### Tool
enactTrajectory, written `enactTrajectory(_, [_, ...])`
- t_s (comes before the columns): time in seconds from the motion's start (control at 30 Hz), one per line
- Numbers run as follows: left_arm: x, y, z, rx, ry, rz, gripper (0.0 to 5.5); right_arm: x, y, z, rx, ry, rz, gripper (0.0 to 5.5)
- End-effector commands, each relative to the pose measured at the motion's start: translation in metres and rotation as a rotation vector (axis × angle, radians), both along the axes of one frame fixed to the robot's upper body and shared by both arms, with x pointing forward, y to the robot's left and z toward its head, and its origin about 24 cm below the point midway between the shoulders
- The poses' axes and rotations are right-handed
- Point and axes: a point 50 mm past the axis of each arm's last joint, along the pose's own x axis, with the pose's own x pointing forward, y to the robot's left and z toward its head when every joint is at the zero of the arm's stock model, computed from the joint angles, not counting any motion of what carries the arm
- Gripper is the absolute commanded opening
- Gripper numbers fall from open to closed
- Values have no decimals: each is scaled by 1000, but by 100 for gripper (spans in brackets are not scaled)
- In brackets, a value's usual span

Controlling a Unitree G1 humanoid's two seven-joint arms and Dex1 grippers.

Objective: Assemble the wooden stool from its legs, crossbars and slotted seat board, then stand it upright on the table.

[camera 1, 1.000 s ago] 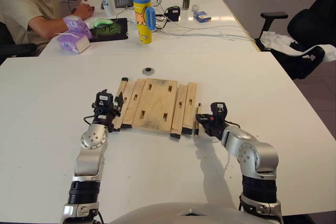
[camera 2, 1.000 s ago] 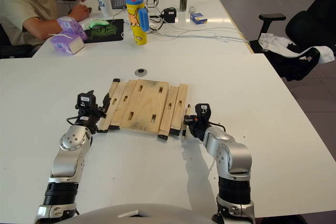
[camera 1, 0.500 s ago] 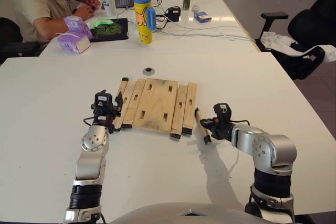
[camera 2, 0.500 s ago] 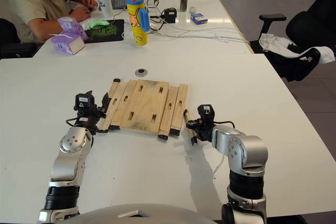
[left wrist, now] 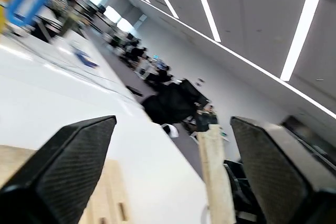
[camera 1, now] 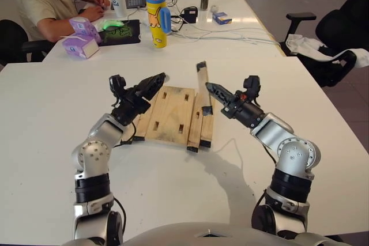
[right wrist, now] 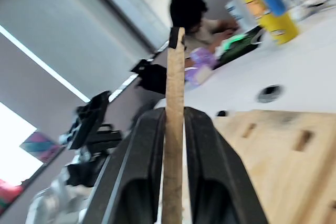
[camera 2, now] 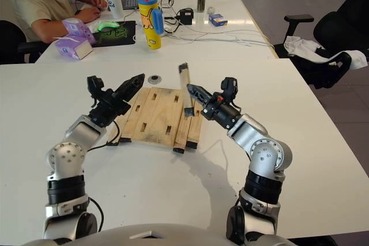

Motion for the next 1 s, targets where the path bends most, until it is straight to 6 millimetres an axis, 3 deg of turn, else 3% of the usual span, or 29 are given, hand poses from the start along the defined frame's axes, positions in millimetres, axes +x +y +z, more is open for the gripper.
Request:
enactTrajectory(0.03, [4,-7,15,-69,20,-186,413,-9,3,14,129,-18,192,43])
enactTrajectory(0.33, [-9,-21,22,-154,66,-344,413,-24,7,15,113,-13,330,43])
enactTrajectory(1.0, [-13,-15,22,-127,93,-410,134,-31,8,9,77,-8,351,43])
